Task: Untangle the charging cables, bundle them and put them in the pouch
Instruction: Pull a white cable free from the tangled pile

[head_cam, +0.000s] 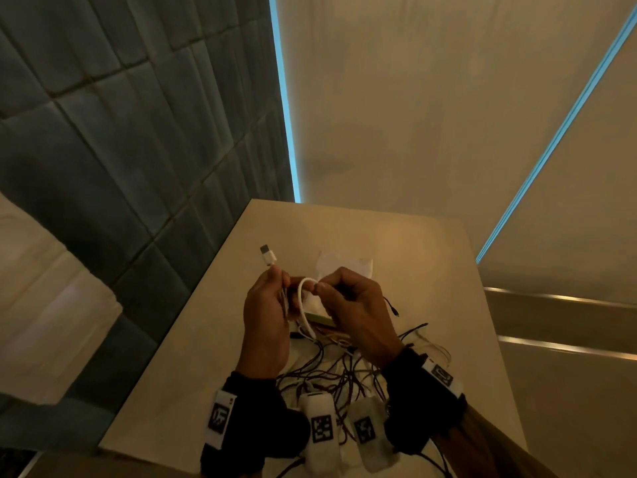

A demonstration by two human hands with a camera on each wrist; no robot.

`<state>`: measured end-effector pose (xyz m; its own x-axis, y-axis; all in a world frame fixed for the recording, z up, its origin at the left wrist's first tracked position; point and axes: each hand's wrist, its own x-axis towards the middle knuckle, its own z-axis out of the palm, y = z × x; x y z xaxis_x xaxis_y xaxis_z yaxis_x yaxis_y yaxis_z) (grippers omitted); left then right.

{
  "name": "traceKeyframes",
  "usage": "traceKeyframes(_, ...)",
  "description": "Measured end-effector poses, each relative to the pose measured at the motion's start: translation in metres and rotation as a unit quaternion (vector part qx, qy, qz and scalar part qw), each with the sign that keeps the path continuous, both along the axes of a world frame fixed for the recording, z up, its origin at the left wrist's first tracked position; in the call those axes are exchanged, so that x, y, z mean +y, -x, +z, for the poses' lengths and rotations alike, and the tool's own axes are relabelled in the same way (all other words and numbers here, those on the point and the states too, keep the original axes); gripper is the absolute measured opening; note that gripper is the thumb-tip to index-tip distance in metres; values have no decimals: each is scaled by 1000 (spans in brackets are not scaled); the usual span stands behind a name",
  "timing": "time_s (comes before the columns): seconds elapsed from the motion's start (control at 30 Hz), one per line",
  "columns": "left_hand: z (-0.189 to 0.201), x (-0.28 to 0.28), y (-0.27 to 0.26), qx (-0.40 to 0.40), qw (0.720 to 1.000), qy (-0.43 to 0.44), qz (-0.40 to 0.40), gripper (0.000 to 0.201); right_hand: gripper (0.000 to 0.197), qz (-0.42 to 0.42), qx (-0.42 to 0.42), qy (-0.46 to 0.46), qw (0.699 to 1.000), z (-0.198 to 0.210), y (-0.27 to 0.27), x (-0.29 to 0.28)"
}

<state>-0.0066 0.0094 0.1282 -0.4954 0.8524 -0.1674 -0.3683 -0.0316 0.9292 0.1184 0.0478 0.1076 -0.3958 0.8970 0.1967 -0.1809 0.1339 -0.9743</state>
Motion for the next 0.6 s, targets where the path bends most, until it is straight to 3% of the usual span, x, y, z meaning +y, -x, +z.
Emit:
traceKeyframes(0.23, 12, 0, -8, -40, 995, -77, -52, 37, 32, 102, -11, 107, 989, -17, 3, -5)
traceKeyframes(0.37, 16, -2, -9, -181, 968, -109, -131, 36, 23, 141, 89, 239, 957, -27, 1, -5)
traceKeyframes(0.47, 14, 0, -4, -209, 955, -138, -160, 34, 26, 143, 87, 252, 953, -42, -3, -3)
traceKeyframes(0.6, 15, 2, 2, -230, 944, -154, -180, 37, 33, 121, 15, 213, 969, -66, -15, 1)
